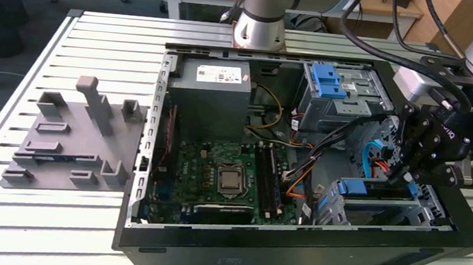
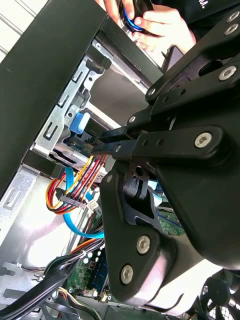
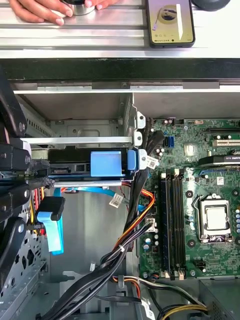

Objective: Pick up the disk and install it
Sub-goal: 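Insert the first disk wire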

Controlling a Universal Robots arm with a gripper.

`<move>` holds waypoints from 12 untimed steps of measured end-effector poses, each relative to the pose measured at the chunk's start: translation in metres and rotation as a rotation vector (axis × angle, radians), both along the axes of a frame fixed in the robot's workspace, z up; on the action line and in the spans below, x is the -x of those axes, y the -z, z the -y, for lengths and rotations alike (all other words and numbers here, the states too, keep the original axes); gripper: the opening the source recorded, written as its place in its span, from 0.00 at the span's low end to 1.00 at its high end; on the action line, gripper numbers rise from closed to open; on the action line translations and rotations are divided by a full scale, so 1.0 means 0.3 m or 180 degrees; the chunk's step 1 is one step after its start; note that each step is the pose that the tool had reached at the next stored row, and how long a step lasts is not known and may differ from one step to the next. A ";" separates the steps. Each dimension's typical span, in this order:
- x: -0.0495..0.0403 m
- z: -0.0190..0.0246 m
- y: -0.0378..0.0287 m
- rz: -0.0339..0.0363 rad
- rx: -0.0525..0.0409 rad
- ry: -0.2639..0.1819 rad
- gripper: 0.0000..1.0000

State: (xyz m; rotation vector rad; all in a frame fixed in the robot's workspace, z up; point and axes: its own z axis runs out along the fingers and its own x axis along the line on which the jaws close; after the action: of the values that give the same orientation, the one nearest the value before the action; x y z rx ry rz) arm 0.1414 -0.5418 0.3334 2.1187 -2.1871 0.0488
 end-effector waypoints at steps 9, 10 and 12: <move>0.001 0.000 -0.006 -0.0003 -0.0005 0.0000 0.16; 0.001 0.000 -0.007 -0.0004 -0.0006 0.0000 0.16; 0.000 0.000 -0.007 -0.0006 -0.0008 0.0000 0.16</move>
State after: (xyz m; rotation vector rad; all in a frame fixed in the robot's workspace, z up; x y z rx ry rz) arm 0.1413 -0.5418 0.3356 2.1191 -2.1874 0.0442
